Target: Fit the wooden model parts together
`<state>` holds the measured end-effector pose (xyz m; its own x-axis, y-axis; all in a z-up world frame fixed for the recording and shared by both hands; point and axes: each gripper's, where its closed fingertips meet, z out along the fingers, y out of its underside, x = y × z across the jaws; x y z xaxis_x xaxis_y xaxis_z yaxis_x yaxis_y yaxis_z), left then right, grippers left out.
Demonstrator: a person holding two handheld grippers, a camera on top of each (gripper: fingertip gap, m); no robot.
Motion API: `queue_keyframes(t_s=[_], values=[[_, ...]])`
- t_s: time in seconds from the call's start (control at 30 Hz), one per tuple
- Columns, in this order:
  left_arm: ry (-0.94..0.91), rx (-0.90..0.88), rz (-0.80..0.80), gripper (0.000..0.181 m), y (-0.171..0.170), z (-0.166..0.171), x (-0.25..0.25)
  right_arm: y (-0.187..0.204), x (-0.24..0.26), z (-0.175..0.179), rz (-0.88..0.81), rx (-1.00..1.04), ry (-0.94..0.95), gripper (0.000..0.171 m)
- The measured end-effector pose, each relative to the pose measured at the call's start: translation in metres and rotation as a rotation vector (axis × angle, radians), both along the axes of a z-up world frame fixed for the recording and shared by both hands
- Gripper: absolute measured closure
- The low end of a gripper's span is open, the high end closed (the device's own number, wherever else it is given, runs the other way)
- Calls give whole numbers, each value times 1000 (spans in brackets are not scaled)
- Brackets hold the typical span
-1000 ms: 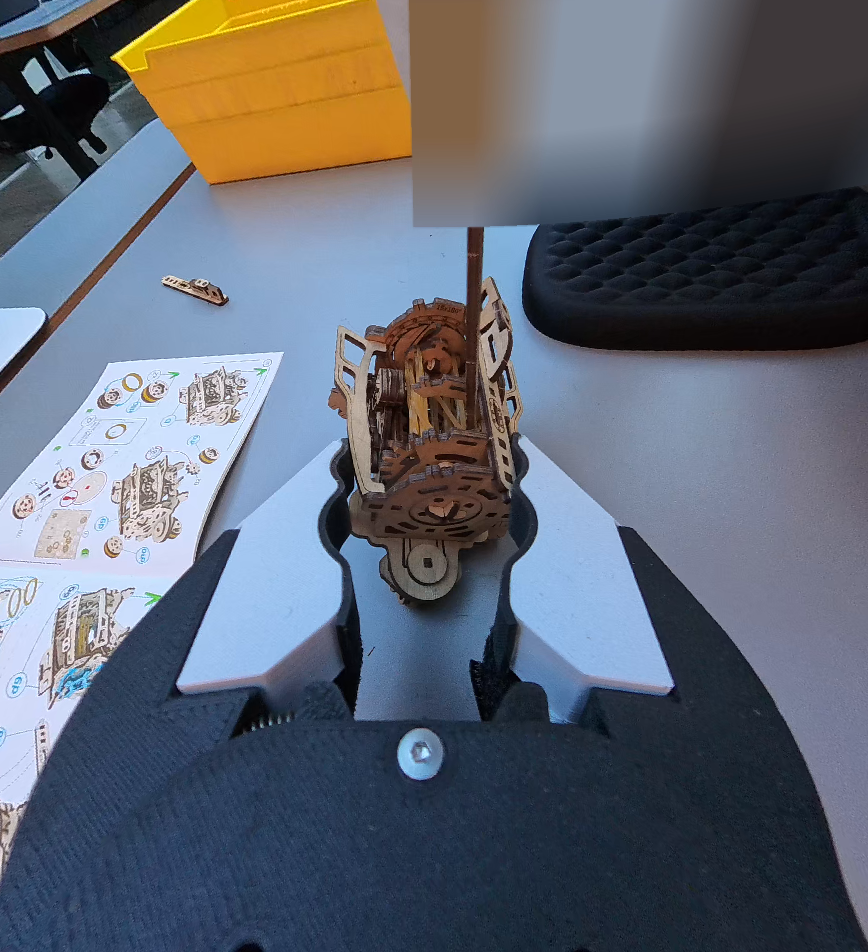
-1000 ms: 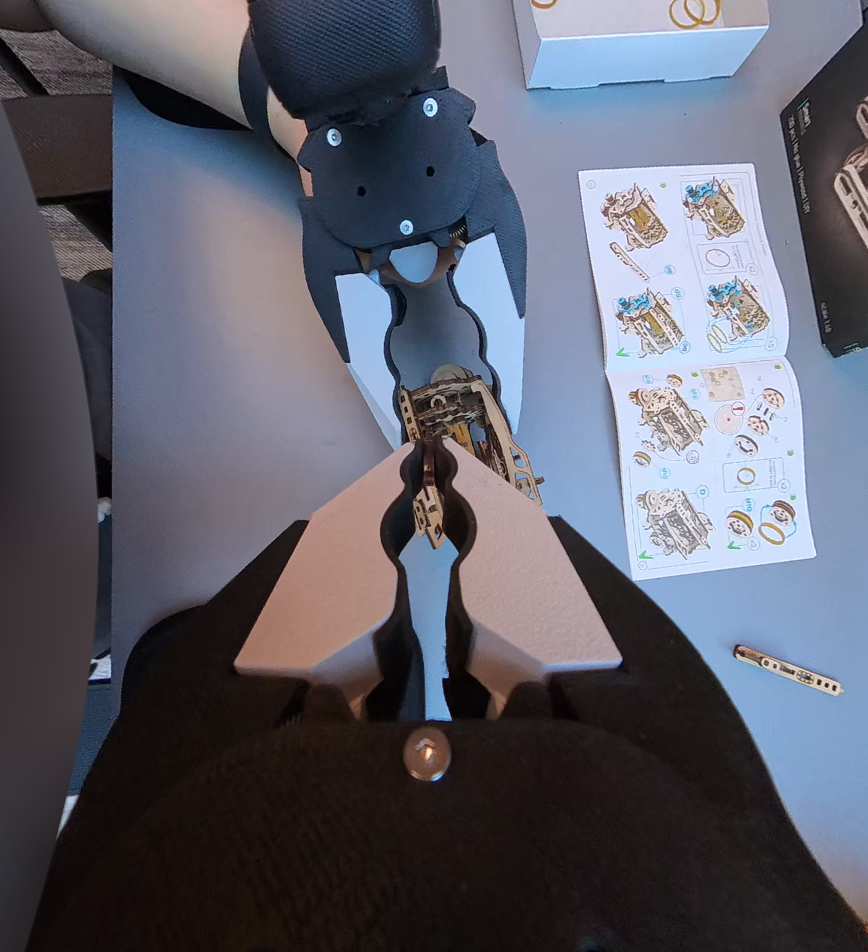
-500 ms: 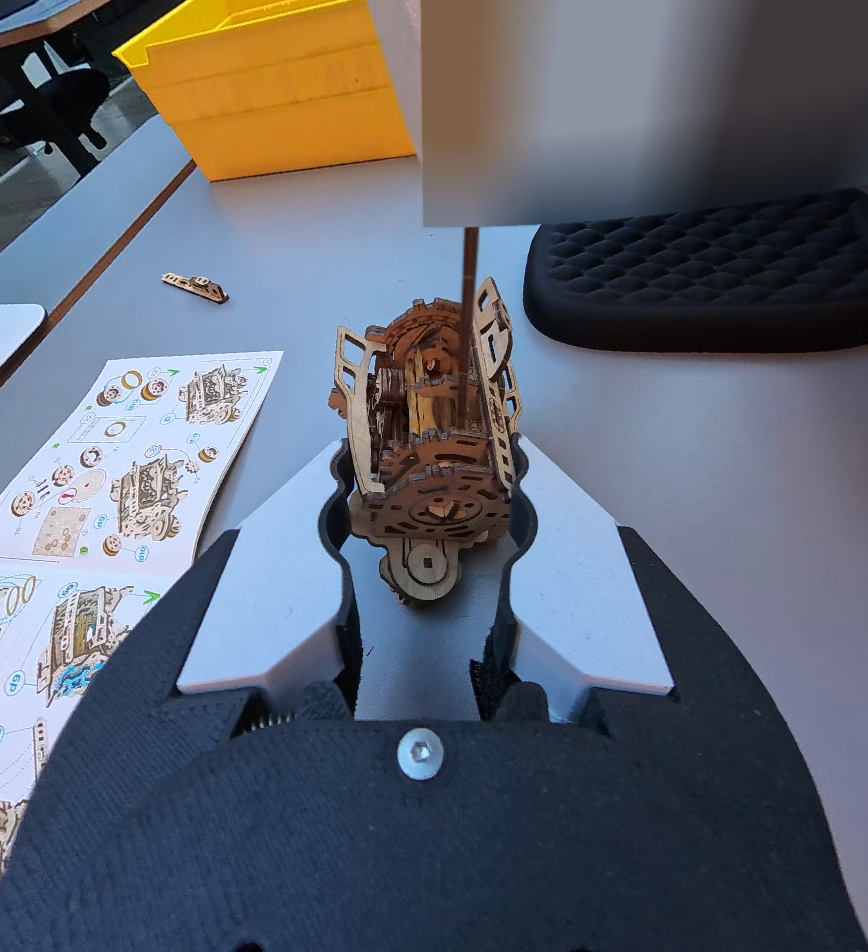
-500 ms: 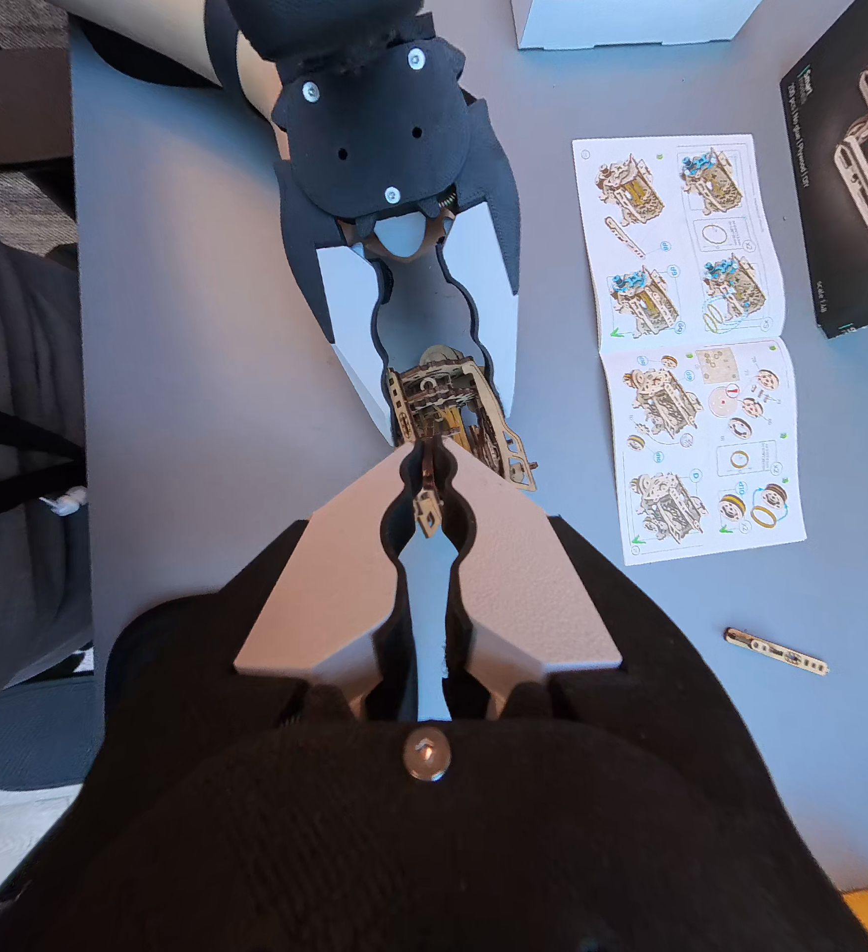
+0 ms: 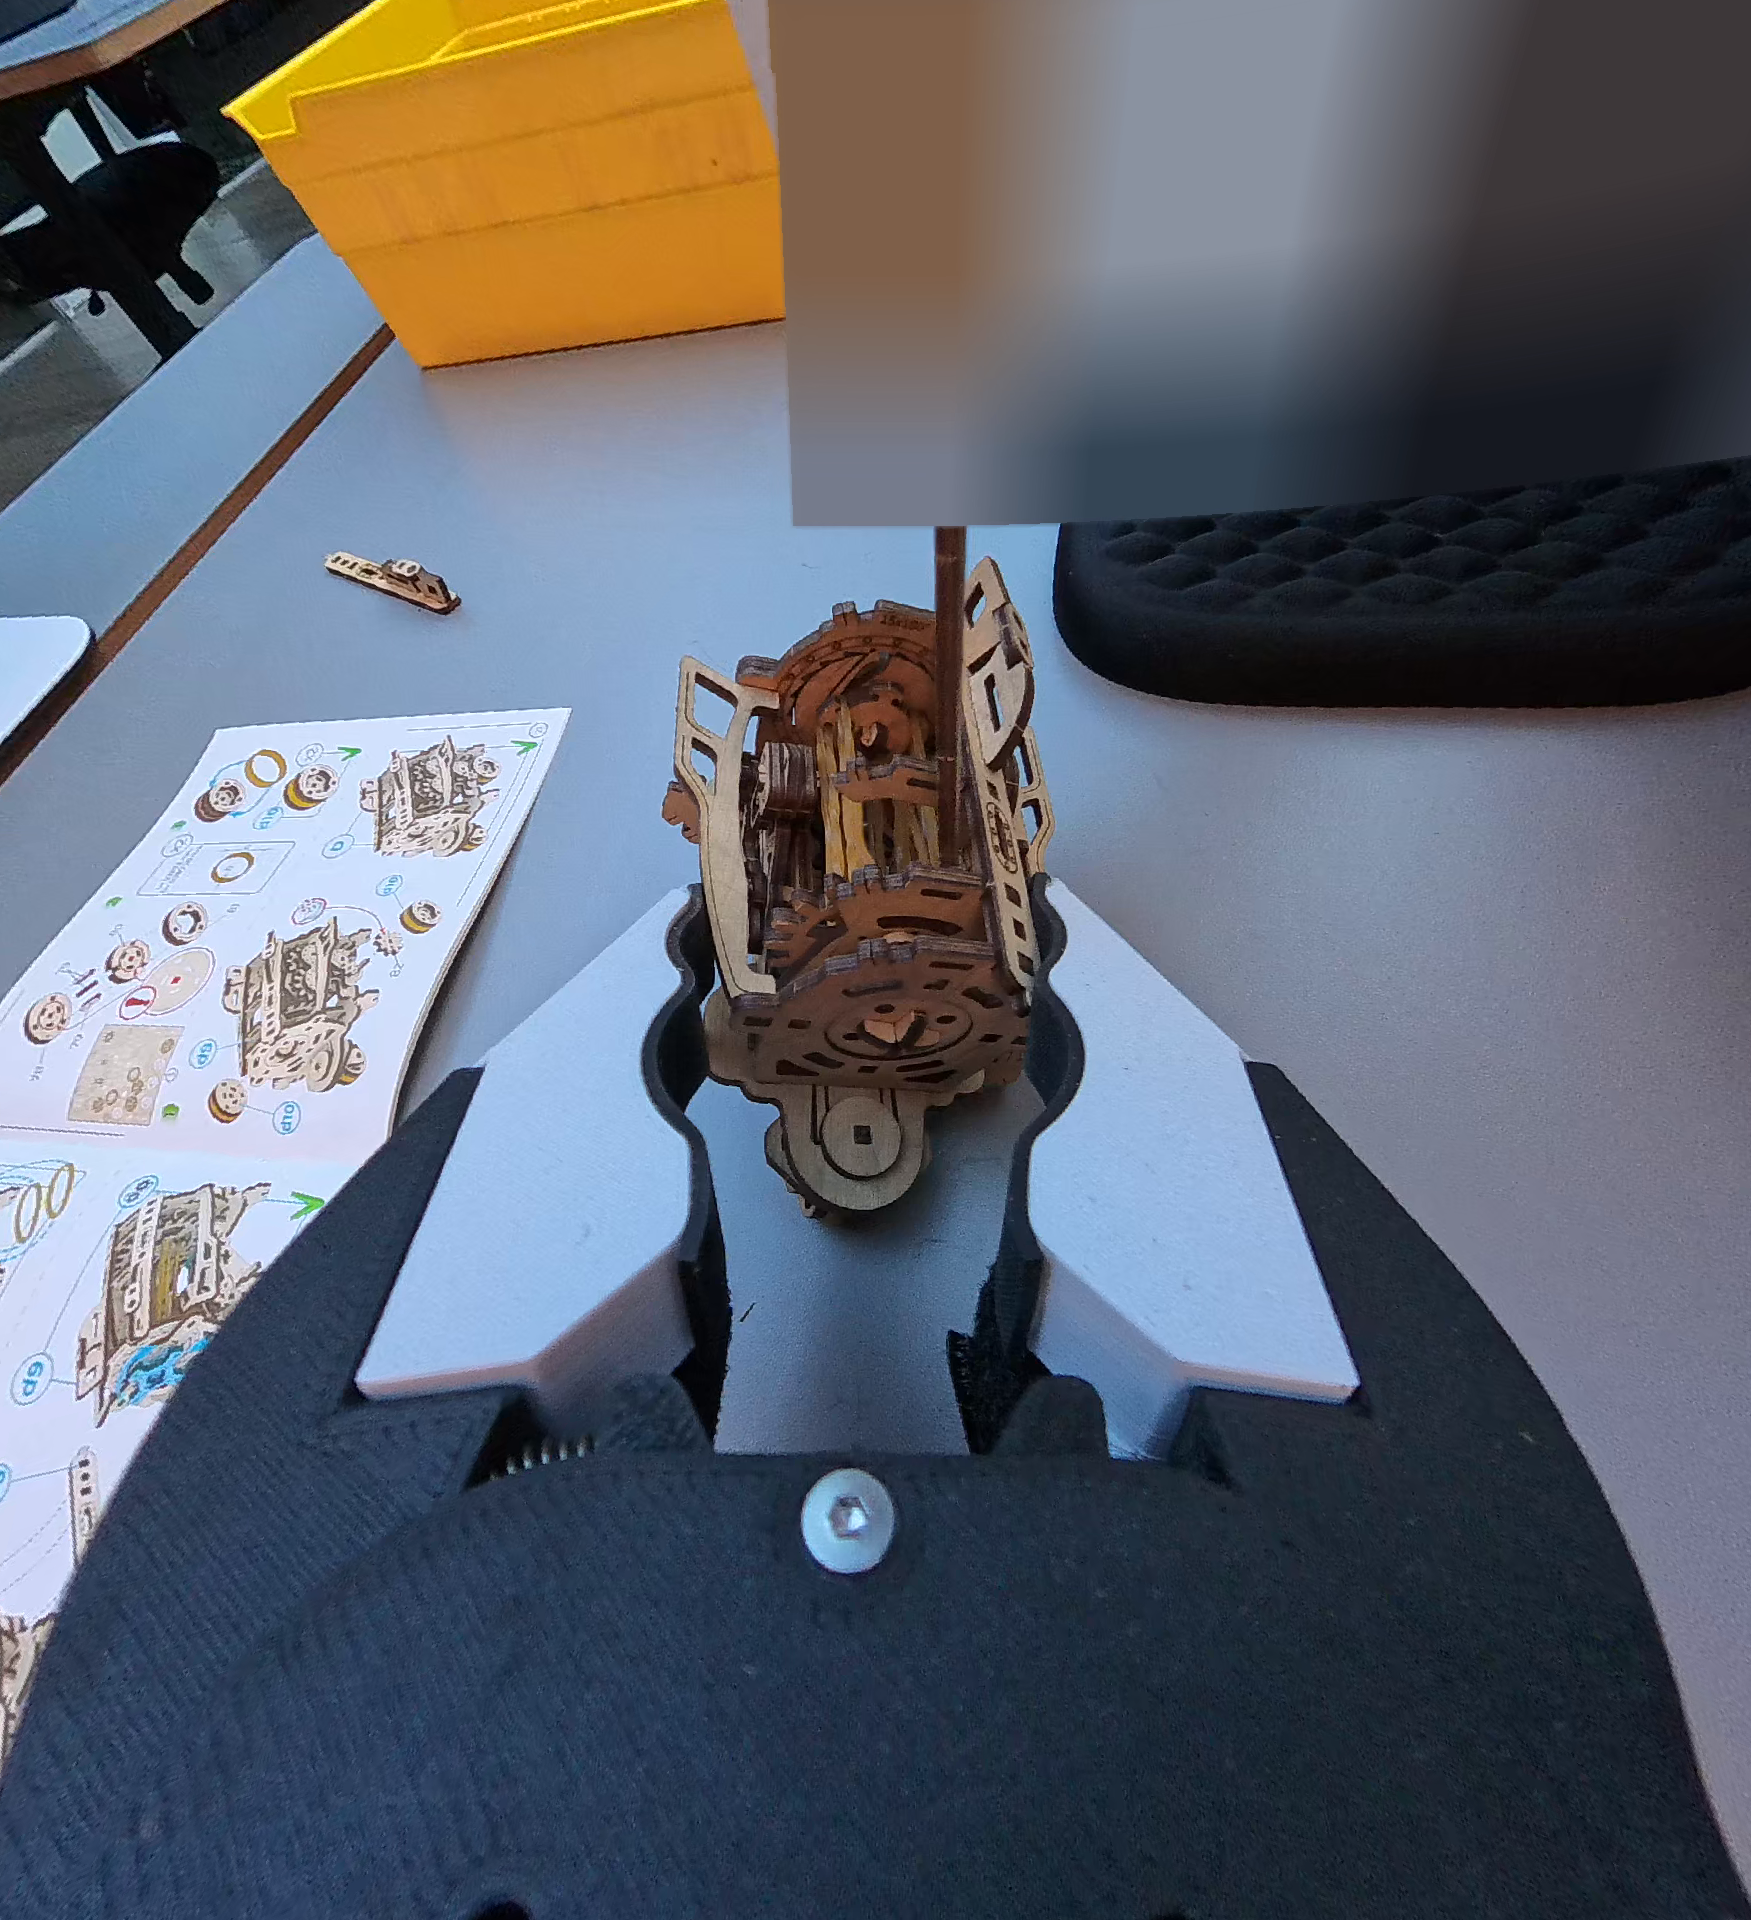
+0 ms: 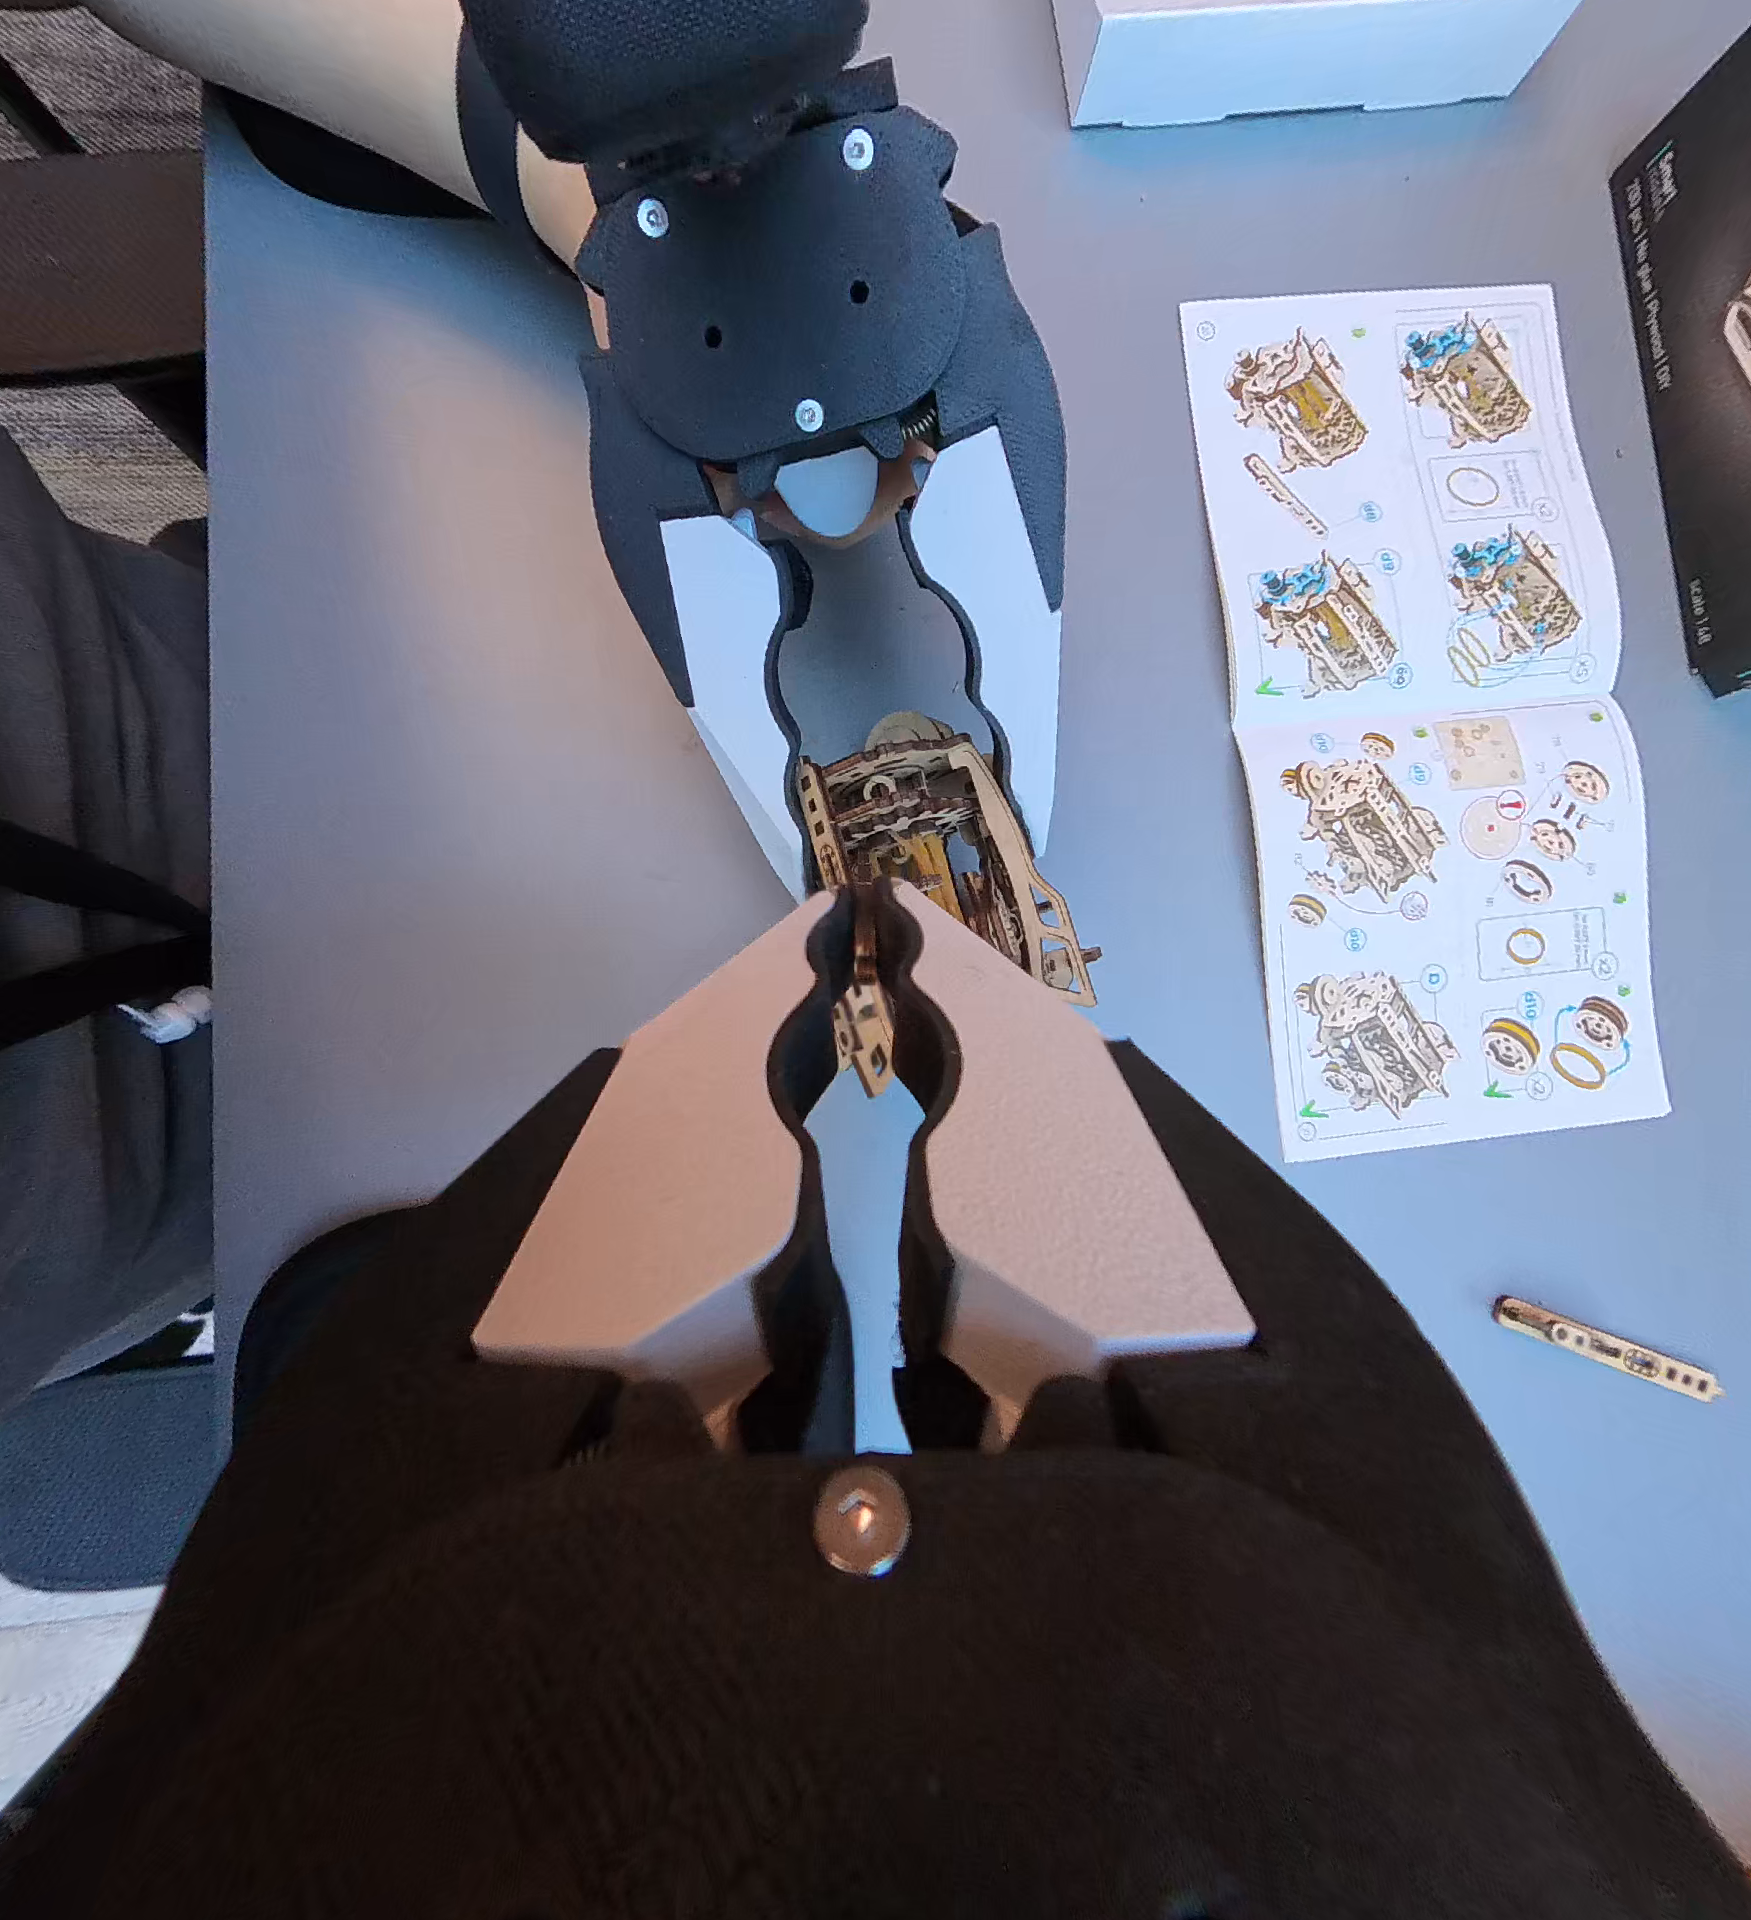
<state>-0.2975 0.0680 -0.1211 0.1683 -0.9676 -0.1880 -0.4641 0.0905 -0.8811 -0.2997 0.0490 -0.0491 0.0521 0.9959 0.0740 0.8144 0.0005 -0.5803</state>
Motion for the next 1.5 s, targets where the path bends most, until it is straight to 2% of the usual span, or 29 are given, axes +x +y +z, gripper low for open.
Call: queue_keyframes(t_s=[0.03,0.23,1.07,1.5], values=[[0,0,0,122,0,0,0,-1,-1,2,2,6,7,170],[-1,-3,0,122,0,0,0,3,-1,0,-9,66,-19,170],[-3,-1,-1,122,0,0,-1,6,-2,14,-42,61,70,170],[-4,-2,-2,122,0,0,-1,14,12,6,-113,119,-33,171]])
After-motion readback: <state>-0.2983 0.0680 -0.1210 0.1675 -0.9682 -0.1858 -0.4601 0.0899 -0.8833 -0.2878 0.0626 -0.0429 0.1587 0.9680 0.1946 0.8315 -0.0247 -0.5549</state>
